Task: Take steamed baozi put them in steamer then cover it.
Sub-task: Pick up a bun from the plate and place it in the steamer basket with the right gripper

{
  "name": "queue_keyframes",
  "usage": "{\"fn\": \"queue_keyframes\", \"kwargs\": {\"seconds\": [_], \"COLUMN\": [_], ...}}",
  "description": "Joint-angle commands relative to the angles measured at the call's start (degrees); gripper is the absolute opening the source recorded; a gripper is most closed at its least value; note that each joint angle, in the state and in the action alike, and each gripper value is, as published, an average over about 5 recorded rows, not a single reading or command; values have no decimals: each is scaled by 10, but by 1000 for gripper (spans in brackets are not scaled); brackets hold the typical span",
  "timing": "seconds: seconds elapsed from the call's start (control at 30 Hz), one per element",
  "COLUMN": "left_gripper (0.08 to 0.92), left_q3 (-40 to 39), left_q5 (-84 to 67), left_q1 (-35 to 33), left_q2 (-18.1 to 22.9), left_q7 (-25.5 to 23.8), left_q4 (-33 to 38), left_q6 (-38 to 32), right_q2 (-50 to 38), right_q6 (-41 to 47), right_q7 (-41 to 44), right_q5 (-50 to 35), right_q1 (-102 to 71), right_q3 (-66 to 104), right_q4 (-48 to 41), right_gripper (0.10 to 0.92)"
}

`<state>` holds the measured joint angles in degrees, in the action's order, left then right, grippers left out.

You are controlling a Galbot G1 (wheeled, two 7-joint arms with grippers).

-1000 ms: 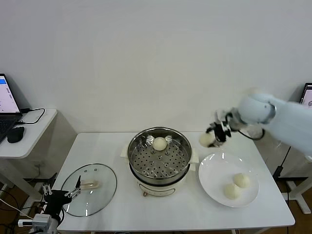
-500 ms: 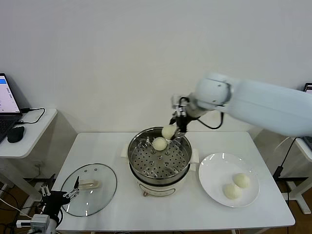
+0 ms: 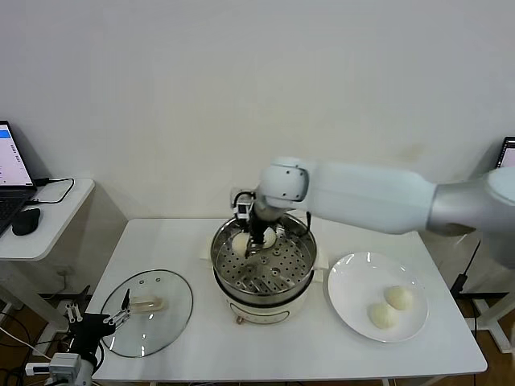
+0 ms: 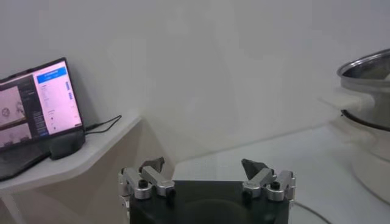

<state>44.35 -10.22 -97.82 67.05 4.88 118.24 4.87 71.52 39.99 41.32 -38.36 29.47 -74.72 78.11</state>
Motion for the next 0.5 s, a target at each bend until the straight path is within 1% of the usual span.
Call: {"fn": "queue_keyframes", "kwargs": {"seconds": [0.03,0.2,0.27,0.37,0.43,0.5], "left_gripper": [823,823,823,823,823,823], "left_q3": [0,-1,-1,-1,-1,-1], "left_q5": [0,0,0,0,0,0], "left_q1": [0,1,2,3,2,2], "left_q2": [1,1,1,2,1,1], "left_q7": [0,0,0,0,1,1], "left_q4": [-1,-3,-3,-3,-4,-4], "left_q6": [0,-1,-1,-1,-1,-1], "right_q2": [43,45,44,34,18,-8], "right_q6": [8,6,6,8,9,7], "right_q7": [-11,-14,-15,-8,10,40], "right_q5": [2,15,18,20,22,26], "right_q1": [-33,-47,-49,-39,-19,12], "right_q3": [-2,0,3,7,10,13], "right_q4": [-34,-46,-47,-39,-24,-4], "right_gripper": [608,630,670,753,795,813]}}
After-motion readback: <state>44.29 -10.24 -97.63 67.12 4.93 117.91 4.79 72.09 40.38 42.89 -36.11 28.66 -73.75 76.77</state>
